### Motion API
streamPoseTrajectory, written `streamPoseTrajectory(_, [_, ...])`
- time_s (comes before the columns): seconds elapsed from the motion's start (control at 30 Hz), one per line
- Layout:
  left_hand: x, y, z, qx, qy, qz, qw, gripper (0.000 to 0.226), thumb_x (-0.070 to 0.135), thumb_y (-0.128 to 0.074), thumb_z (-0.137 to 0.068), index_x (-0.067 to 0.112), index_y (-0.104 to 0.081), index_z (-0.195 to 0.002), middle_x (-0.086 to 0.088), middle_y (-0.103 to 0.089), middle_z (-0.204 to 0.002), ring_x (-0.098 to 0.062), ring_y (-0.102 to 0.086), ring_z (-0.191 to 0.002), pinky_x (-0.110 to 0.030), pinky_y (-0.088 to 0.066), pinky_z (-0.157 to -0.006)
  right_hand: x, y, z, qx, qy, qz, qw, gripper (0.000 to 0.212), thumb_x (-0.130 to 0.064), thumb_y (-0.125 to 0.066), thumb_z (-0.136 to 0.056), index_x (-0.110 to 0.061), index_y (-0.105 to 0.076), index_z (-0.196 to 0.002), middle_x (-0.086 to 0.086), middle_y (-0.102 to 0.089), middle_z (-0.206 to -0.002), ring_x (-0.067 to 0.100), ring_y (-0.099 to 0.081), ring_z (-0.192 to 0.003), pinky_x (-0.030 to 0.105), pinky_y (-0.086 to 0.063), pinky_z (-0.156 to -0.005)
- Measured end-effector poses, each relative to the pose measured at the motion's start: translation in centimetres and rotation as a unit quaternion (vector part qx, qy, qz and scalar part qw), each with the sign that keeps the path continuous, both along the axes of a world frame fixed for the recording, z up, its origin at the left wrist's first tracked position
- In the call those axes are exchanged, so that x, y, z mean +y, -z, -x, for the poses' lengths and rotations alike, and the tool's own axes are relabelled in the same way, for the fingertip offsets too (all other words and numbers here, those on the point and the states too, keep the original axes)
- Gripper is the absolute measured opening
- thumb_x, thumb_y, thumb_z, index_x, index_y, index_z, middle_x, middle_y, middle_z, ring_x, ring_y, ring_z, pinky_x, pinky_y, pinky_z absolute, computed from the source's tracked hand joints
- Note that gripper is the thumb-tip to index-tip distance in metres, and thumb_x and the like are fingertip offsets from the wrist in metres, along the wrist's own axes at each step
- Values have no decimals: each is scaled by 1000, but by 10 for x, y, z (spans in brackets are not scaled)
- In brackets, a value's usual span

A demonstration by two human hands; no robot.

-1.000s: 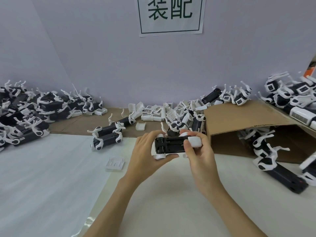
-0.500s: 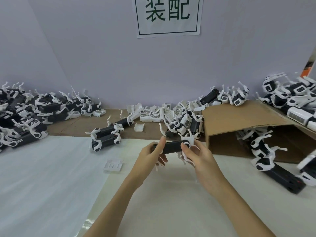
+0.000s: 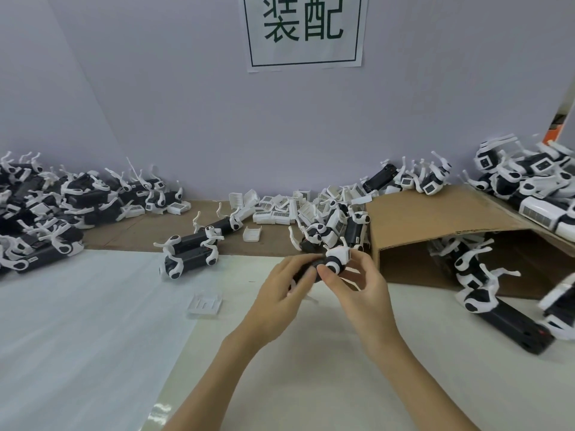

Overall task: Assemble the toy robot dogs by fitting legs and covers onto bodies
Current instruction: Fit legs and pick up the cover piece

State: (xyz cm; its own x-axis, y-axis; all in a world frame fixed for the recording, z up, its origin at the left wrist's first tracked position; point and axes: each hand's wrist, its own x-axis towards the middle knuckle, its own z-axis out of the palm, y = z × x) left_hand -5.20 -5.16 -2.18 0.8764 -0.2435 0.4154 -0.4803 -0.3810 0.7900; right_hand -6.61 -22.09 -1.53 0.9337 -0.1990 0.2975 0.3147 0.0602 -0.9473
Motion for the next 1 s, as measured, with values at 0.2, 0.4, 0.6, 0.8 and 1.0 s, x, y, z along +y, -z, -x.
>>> streamPoseTrajectory(0.2, [-2, 7, -4, -18, -11, -24, 999, 19, 36, -63, -105, 41, -56, -122, 20, -69, -100, -6, -64, -86, -26, -55, -73, -3, -6, -2, 56, -123, -160, 978, 51, -55, -48, -98, -18, -72, -124, 2, -77, -115, 18, -70, -115, 30, -54, -93])
streamPoseTrajectory(0.4, [-6, -5, 4, 158, 14, 210, 965, 40, 58, -56, -99, 41, -63, -134, 8, -76, -119, -5, -73, -95, -22, -56, -74, -2, -6, 3, 72, -186, 28, 979, 33, -27, -55, -105, -25, -61, -138, 1, -72, -126, 15, -68, -119, 37, -55, -101])
streamPoseTrajectory(0.6, [-5, -11, 6, 211, 25, 203, 956, 43, 65, -49, -104, 34, -70, -126, -5, -71, -126, -9, -68, -114, -20, -51, -91, 12, 1, 7, 116, -177, 2, 977, 19, -21, -62, -103, -14, -61, -121, 19, -73, -106, 35, -77, -81, 41, -65, -75])
streamPoseTrajectory(0.8, [-11, -11, 3, 244, 32, 324, 913, 57, 61, -55, -99, 18, -66, -136, -15, -74, -127, -40, -66, -122, -49, -56, -101, 8, 7, 0, 108, -151, 90, 978, 19, -25, -53, -108, -21, -59, -126, 13, -71, -109, 30, -76, -78, 39, -64, -74])
streamPoseTrajectory(1.0, [-3, -13, 4, 122, 50, 243, 961, 36, 36, -63, -103, 34, -62, -139, 4, -74, -128, -14, -70, -120, -20, -53, -93, 2, 10, -1, 93, -167, 61, 980, 17, -21, -57, -106, -27, -63, -122, 6, -76, -107, 25, -78, -89, 32, -63, -80])
